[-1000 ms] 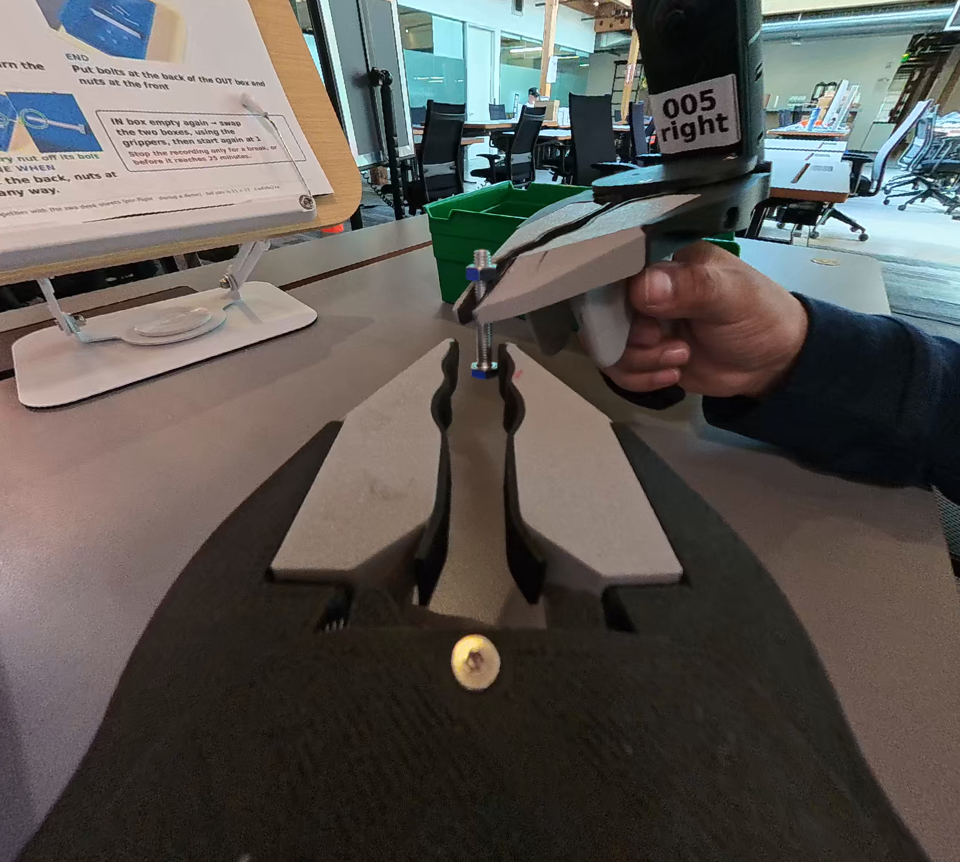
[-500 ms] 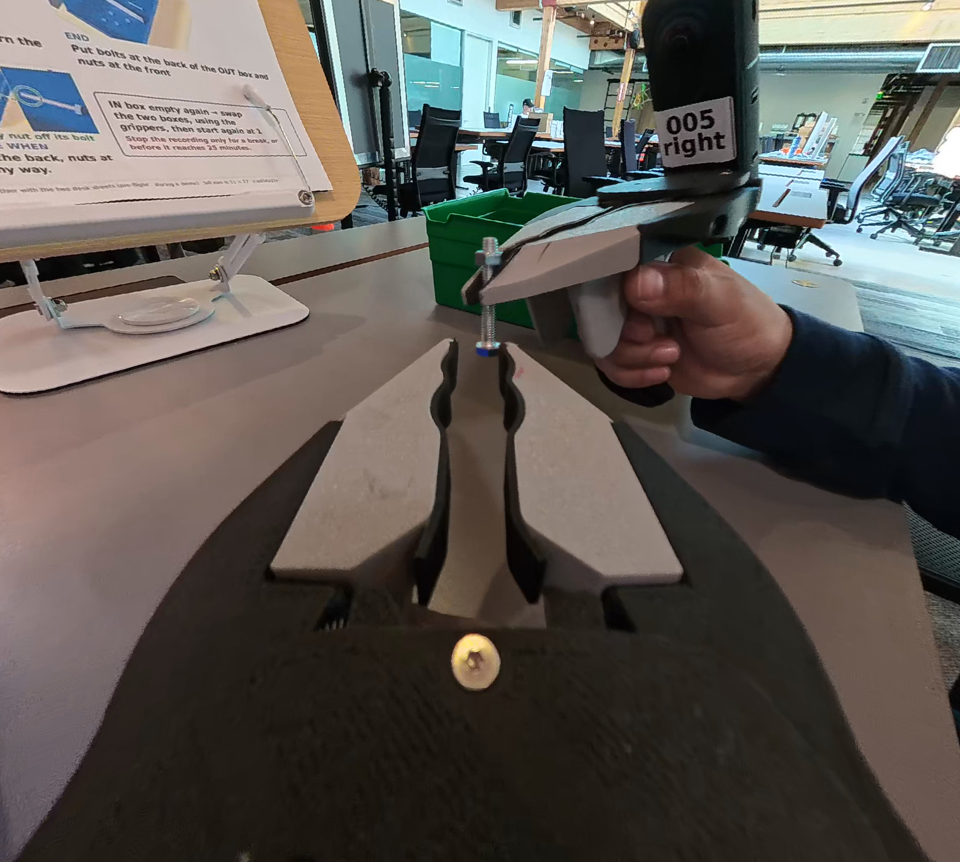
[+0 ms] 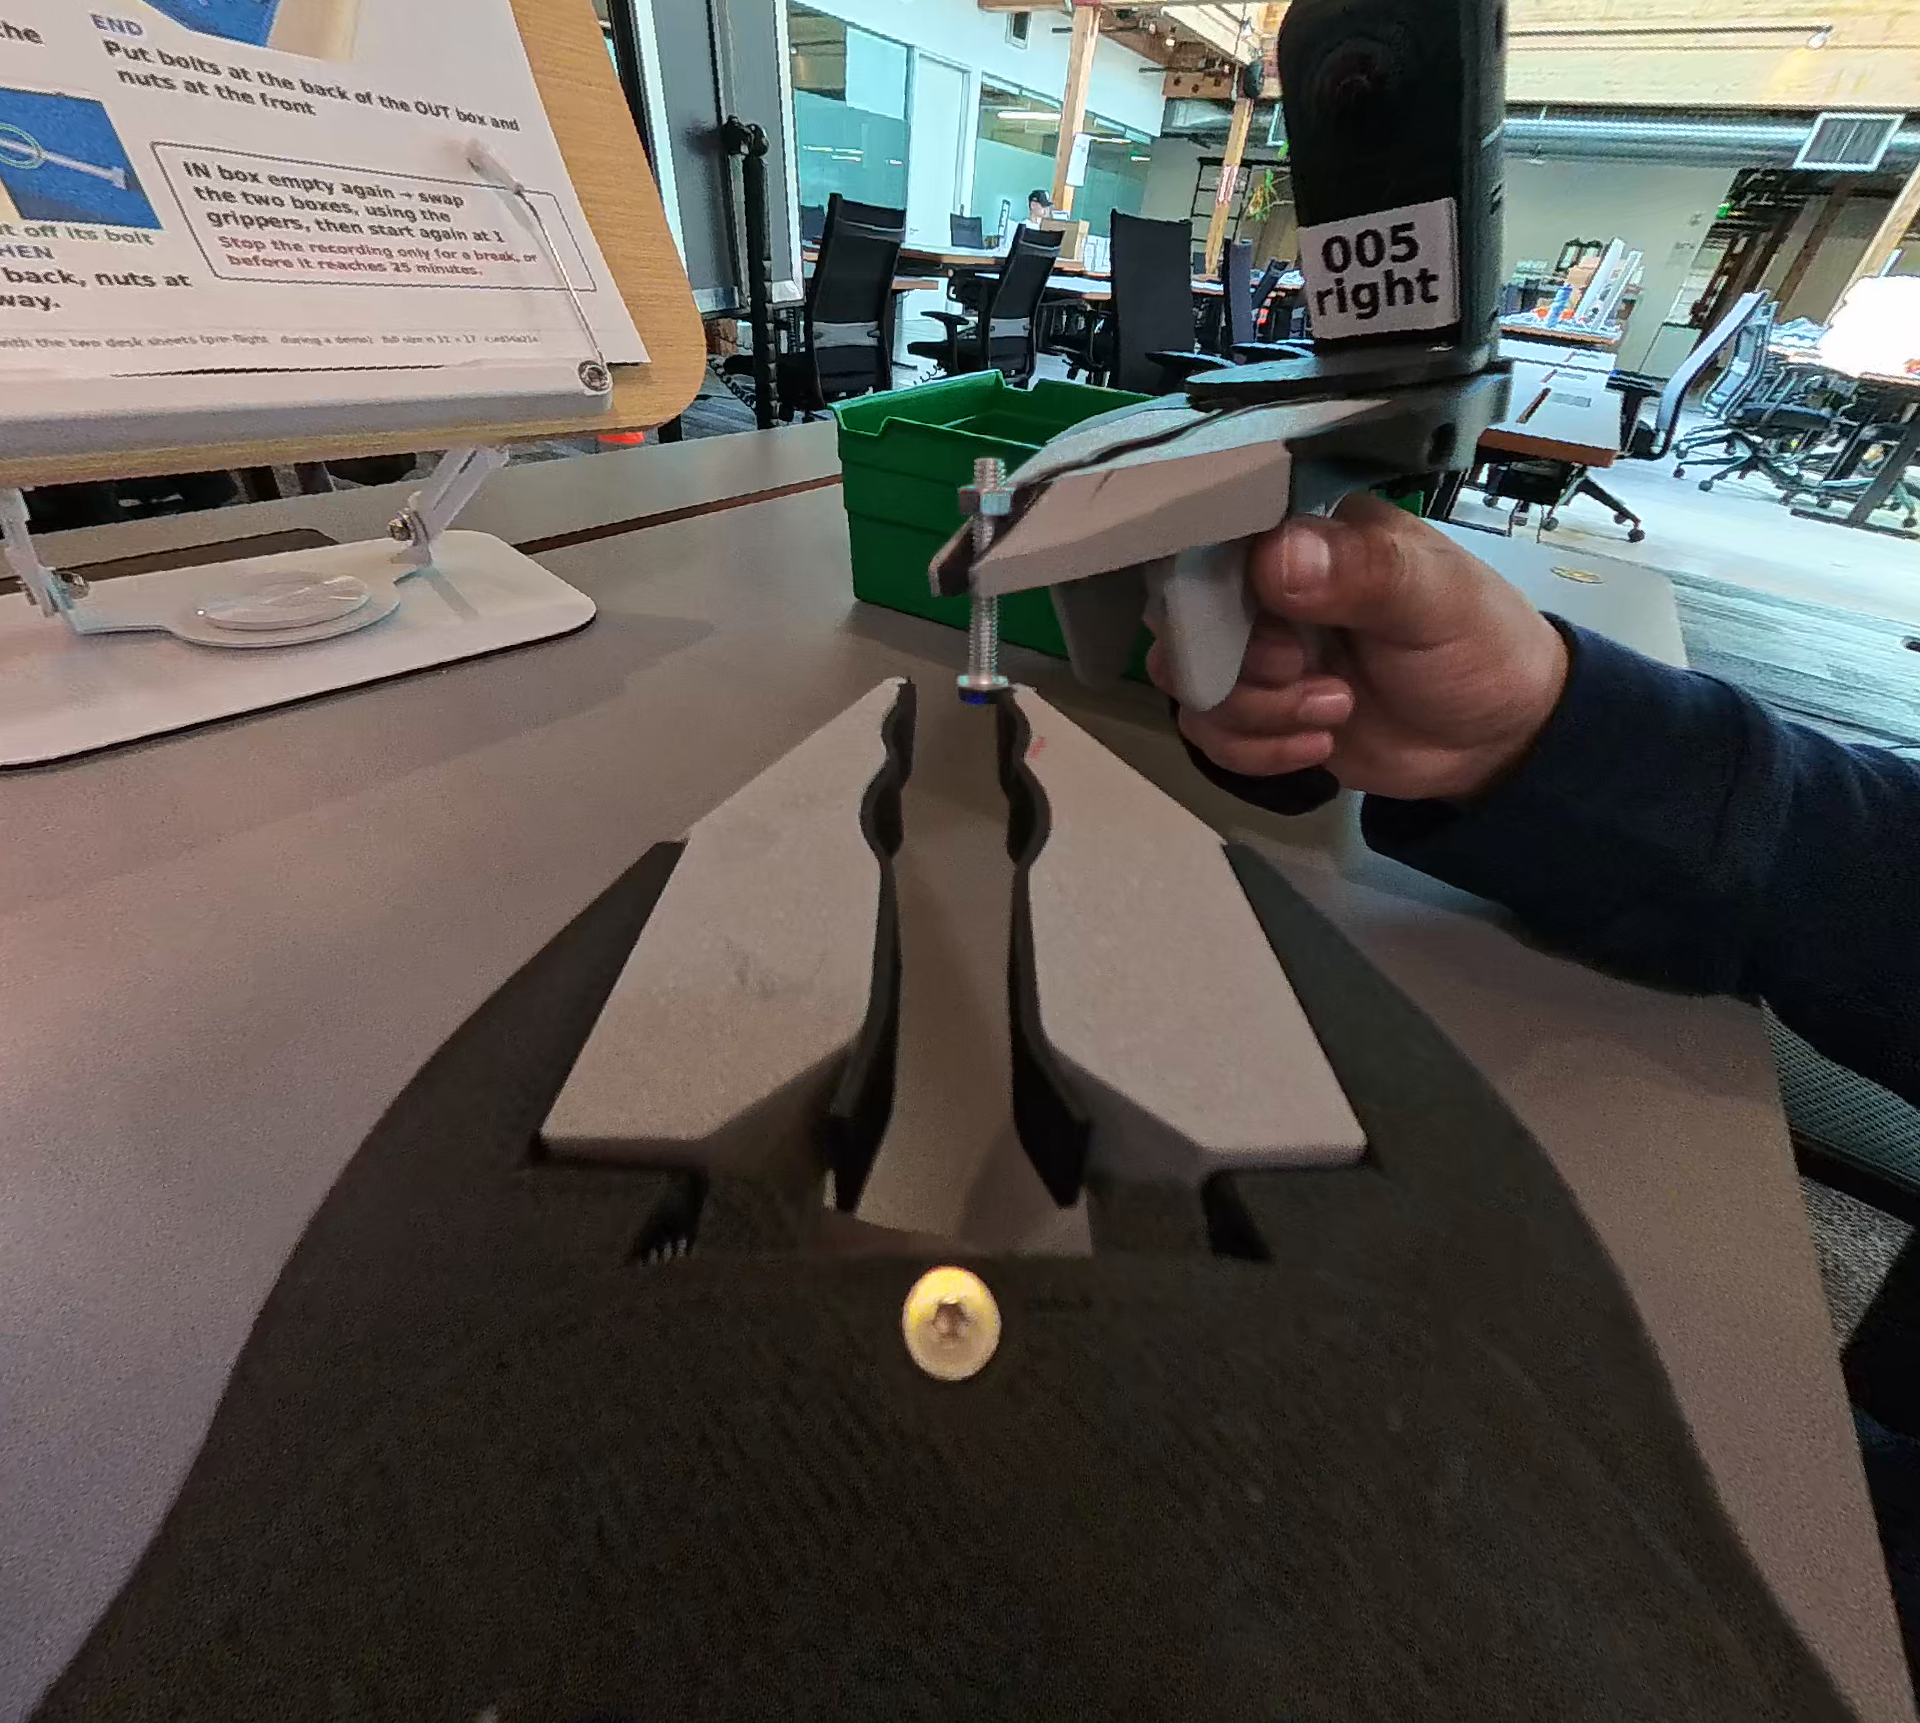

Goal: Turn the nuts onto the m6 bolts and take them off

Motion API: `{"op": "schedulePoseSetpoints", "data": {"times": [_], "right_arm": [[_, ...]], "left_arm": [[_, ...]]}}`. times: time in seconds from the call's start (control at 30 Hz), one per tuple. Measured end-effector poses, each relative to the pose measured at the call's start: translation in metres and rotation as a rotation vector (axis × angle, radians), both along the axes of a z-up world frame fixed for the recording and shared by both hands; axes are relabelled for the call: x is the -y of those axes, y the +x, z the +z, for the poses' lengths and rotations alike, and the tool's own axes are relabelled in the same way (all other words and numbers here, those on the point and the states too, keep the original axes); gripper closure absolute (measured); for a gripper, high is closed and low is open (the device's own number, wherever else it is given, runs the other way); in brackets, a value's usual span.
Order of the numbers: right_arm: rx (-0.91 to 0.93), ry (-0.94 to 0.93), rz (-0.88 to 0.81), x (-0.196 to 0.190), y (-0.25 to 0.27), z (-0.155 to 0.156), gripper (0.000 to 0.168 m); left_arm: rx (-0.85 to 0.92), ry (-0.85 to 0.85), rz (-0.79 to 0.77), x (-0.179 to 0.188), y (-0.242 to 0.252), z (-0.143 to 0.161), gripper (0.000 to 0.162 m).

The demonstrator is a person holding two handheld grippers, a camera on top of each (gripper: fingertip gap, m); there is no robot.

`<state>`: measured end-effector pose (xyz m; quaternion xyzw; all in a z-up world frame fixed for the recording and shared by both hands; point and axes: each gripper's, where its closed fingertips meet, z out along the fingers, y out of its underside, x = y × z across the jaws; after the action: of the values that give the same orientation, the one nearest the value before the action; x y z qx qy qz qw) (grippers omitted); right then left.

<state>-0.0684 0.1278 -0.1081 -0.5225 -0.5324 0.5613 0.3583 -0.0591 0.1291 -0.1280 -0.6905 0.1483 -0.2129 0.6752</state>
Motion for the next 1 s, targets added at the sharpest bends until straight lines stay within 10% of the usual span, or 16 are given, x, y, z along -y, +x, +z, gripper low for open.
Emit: {"op": "schedulePoseSetpoints", "data": {"times": [1.0], "right_arm": [[-0.032,0.002,0.024,0.009,-0.004,0.004,0.139]], "left_arm": [[-0.053,-0.056,-0.102,0.006,0.017,-0.010,0.158]]}}
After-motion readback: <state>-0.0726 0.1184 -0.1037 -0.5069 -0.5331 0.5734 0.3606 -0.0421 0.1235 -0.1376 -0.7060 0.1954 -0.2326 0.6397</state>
